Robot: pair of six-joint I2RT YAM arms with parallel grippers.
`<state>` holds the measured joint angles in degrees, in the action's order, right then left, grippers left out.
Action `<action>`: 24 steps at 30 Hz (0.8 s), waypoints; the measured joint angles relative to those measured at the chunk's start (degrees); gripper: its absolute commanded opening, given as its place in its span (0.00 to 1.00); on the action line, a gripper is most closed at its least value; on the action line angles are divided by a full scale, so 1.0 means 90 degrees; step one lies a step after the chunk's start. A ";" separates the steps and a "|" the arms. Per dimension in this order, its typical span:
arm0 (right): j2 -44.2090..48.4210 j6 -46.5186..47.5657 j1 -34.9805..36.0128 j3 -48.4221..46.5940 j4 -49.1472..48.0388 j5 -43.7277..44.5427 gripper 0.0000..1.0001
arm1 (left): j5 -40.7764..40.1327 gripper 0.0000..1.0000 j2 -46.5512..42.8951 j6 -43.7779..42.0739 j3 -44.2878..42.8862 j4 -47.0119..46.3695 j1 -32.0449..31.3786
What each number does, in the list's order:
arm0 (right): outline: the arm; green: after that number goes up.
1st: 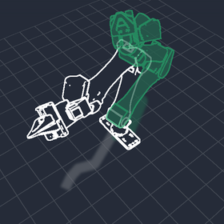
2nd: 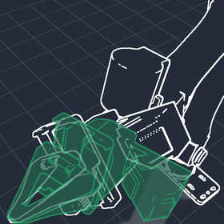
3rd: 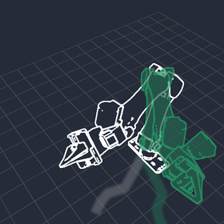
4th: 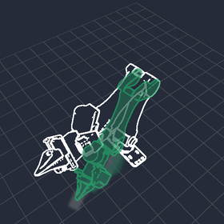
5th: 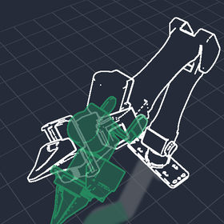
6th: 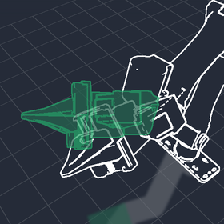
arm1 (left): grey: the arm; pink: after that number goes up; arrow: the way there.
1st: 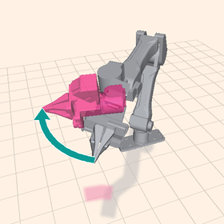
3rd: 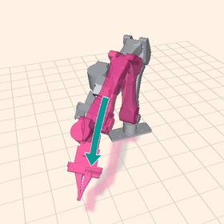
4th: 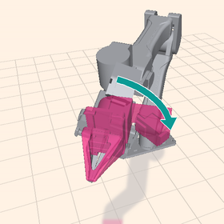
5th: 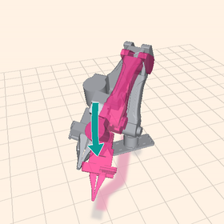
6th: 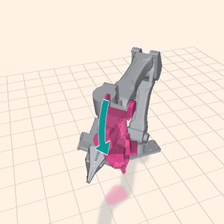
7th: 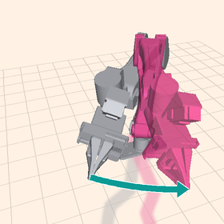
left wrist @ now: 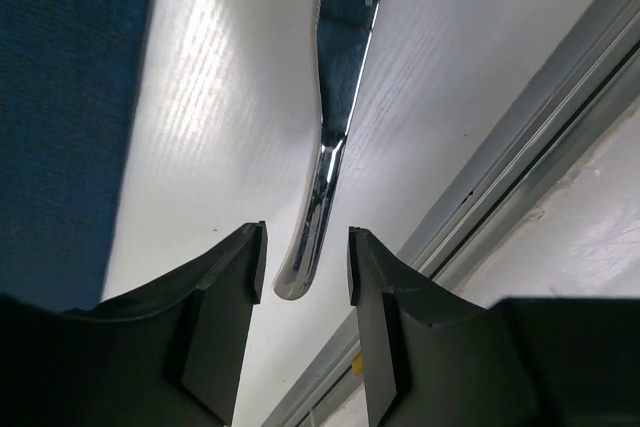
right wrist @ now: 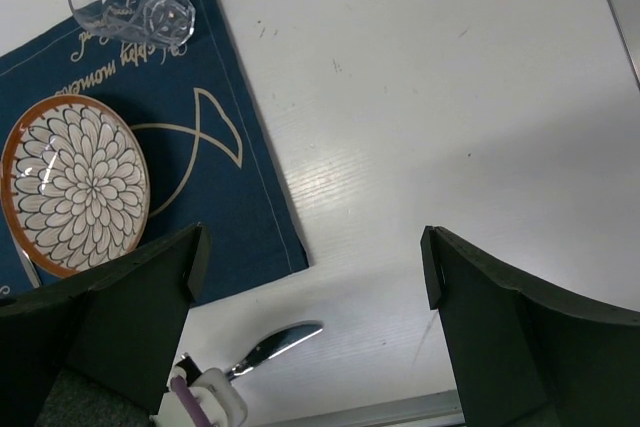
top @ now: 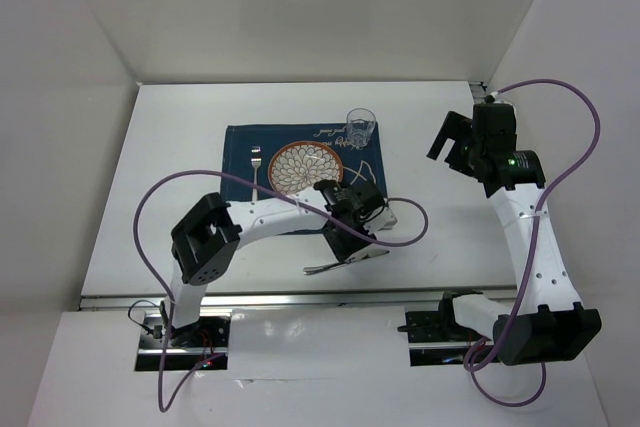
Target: Set the dinner table for one person
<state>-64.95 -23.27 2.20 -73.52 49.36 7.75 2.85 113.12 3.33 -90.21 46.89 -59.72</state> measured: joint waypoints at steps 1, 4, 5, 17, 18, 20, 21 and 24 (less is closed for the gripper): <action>0.0000 0.0000 0.0000 0.0000 0.0000 0.0000 1.00 | 0.0007 0.56 -0.0010 0.0007 0.0087 -0.0019 -0.0007; 0.0000 0.0000 0.0000 0.0000 0.0002 0.0012 1.00 | 0.0063 0.58 -0.0010 0.0017 0.0335 -0.0121 -0.0012; 0.0000 0.0007 0.0000 -0.0002 0.0007 0.0029 1.00 | 0.0075 0.59 -0.0007 0.0012 0.0393 -0.0136 -0.0012; 0.0226 0.0333 -0.0831 -0.0010 0.0165 -0.0027 1.00 | 0.0216 0.66 0.0369 -0.0036 0.0483 -0.0415 -0.0012; 0.0253 0.0359 -0.0901 -0.0010 0.0165 -0.0075 1.00 | 0.0219 0.66 0.0423 -0.0041 0.0483 -0.0420 -0.0012; 0.0287 0.0389 -0.0940 -0.0010 0.0165 -0.0131 1.00 | 0.0214 0.66 0.0474 -0.0044 0.0461 -0.0425 -0.0012; 0.0289 0.0403 -0.0942 -0.0010 0.0165 -0.0160 1.00 | 0.0214 0.64 0.0481 -0.0046 0.0461 -0.0435 -0.0012; 0.0291 0.0418 -0.0942 -0.0010 0.0163 -0.0270 1.00 | 0.0209 0.58 0.0544 -0.0073 0.0386 -0.0384 -0.0010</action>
<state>-62.33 -19.51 -6.28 -73.60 50.83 5.32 4.73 118.02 2.68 -86.74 43.44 -59.81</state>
